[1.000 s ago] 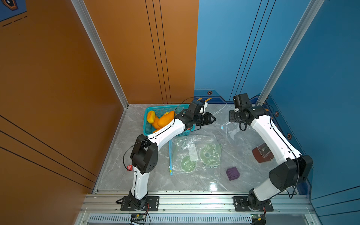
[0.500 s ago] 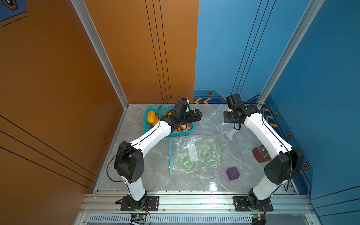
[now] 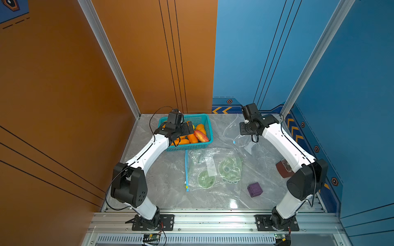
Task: Place the mango in a zip-top bag and seal the zipper
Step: Pick up the mango from the basket.
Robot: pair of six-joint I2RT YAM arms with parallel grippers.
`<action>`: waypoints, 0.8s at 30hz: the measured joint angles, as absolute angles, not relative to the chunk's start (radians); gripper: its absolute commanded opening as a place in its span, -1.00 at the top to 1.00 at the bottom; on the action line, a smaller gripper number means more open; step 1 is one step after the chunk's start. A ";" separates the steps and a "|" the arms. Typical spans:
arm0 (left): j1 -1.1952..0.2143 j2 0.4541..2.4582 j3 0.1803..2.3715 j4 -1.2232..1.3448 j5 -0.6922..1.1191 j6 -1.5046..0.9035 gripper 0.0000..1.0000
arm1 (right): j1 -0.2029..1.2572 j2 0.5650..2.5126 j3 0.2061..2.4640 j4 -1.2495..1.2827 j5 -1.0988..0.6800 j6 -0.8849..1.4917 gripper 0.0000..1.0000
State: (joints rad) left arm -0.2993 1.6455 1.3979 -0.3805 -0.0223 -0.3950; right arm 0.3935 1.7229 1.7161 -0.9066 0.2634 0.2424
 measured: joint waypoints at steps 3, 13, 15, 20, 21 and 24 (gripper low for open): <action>-0.302 1.732 1.516 -0.453 -0.022 -0.285 -0.96 | 0.401 1.723 1.716 -0.907 0.266 0.242 0.93; -0.302 1.962 1.791 -0.708 -0.064 -0.006 -0.96 | 0.412 1.723 1.724 -0.907 0.267 0.242 0.92; -0.302 1.997 1.842 -0.748 -0.077 0.027 -0.96 | 0.413 1.723 1.727 -0.907 0.268 0.242 0.92; -0.302 2.073 1.950 -0.837 -0.114 0.084 -0.96 | 0.413 1.723 1.729 -0.907 0.287 0.242 0.90; -0.302 2.082 1.959 -0.851 -0.122 0.091 -0.96 | 0.413 1.723 1.729 -0.907 0.290 0.242 0.90; -0.302 2.112 1.988 -0.886 -0.143 0.109 -0.96 | 0.413 1.723 1.730 -0.907 0.294 0.242 0.90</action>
State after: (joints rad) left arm -0.3019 2.1124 1.9877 -0.8864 -0.1432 0.1089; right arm 0.4133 1.7229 1.7298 -0.9070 0.2935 0.2424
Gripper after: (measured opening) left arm 0.982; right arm 0.051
